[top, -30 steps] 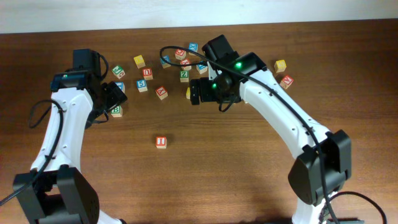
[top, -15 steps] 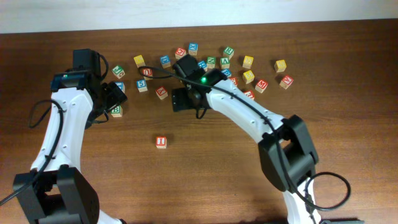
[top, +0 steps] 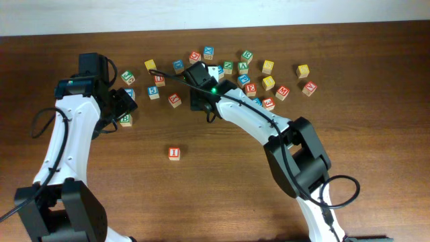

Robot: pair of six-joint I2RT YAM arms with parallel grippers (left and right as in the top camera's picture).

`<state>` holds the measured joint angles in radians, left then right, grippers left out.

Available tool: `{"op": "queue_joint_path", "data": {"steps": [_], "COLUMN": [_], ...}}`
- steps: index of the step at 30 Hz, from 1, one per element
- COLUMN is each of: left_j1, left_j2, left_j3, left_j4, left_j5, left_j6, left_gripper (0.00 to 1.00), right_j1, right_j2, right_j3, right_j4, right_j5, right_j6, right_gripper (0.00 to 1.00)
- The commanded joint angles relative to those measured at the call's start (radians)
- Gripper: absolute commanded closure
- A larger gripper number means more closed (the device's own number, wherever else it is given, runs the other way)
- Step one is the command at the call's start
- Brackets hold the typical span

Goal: Spell out ICRA
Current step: 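Lower the right gripper over the yellow C block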

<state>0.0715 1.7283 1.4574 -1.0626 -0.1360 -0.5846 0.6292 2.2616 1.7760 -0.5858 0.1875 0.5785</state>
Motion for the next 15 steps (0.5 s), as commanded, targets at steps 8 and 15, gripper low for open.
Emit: {"op": "queue_joint_path", "data": {"steps": [8, 15], "left_j1": [0.002, 0.002], "left_j2": [0.007, 0.007], "left_j3": [-0.003, -0.003], "left_j4": [-0.001, -0.001], "left_j5": [-0.011, -0.011], "left_j6": [-0.006, -0.006], "left_gripper": [0.01, 0.01], "right_j1": [-0.002, -0.002], "right_j2": [0.038, 0.040], "right_j3": [-0.009, -0.009], "right_j4": [0.027, 0.026], "right_j5": [0.035, 0.057], "right_j6": [0.006, 0.006], "right_gripper": [0.67, 0.61]}}
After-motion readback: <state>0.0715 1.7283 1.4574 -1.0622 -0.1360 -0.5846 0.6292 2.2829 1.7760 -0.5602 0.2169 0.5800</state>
